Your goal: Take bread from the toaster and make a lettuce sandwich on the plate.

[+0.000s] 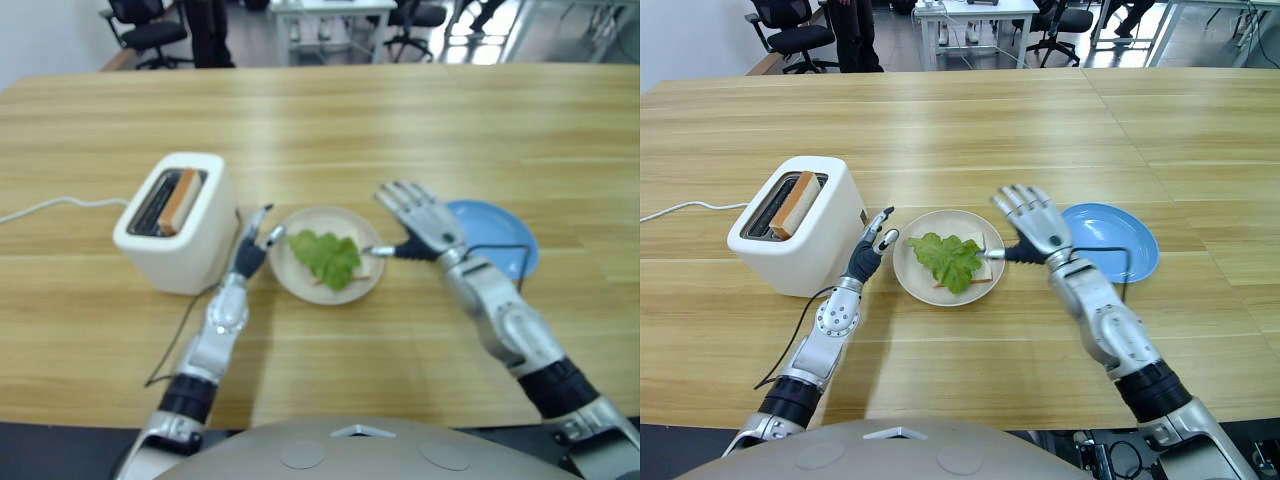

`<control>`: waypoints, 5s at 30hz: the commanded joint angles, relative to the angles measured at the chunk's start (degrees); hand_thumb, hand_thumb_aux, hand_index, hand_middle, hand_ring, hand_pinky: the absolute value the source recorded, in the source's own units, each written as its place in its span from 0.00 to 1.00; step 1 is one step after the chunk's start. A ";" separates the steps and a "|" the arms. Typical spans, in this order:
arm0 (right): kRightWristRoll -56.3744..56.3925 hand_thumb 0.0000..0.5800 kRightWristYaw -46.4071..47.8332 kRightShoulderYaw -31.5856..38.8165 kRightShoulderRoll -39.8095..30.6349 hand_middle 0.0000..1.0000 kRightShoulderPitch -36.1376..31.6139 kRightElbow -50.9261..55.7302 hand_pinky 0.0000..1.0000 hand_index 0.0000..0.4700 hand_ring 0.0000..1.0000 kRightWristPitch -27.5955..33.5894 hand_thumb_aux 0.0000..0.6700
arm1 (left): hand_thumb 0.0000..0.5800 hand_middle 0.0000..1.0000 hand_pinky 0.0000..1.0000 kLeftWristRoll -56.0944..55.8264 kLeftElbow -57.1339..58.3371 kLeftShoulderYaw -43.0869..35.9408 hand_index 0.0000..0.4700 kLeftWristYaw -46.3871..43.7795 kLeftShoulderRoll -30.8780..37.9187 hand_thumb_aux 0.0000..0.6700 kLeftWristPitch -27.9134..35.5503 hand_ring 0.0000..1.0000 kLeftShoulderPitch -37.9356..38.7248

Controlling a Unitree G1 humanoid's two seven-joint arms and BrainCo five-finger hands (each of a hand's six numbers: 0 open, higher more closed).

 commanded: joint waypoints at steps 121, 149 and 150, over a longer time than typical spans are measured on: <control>47.42 0.00 6.67 -20.80 21.15 0.00 6.35 14.09 0.00 0.00 0.00 -6.91 0.00 | 1.00 1.00 1.00 -19.59 1.77 1.45 0.98 -21.32 -4.14 1.00 20.91 1.00 -5.87; 41.30 0.00 5.97 -16.84 20.77 0.00 7.51 13.94 0.00 0.00 0.00 -10.39 0.00 | 1.00 1.00 1.00 -19.78 13.85 0.37 0.98 -23.32 -3.04 1.00 19.04 1.00 -14.56; 41.26 0.00 5.93 -16.80 20.74 0.00 7.58 13.86 0.00 0.00 0.00 -10.39 0.00 | 1.00 1.00 1.00 -19.76 13.66 0.27 0.98 -23.46 -2.87 1.00 19.13 1.00 -14.51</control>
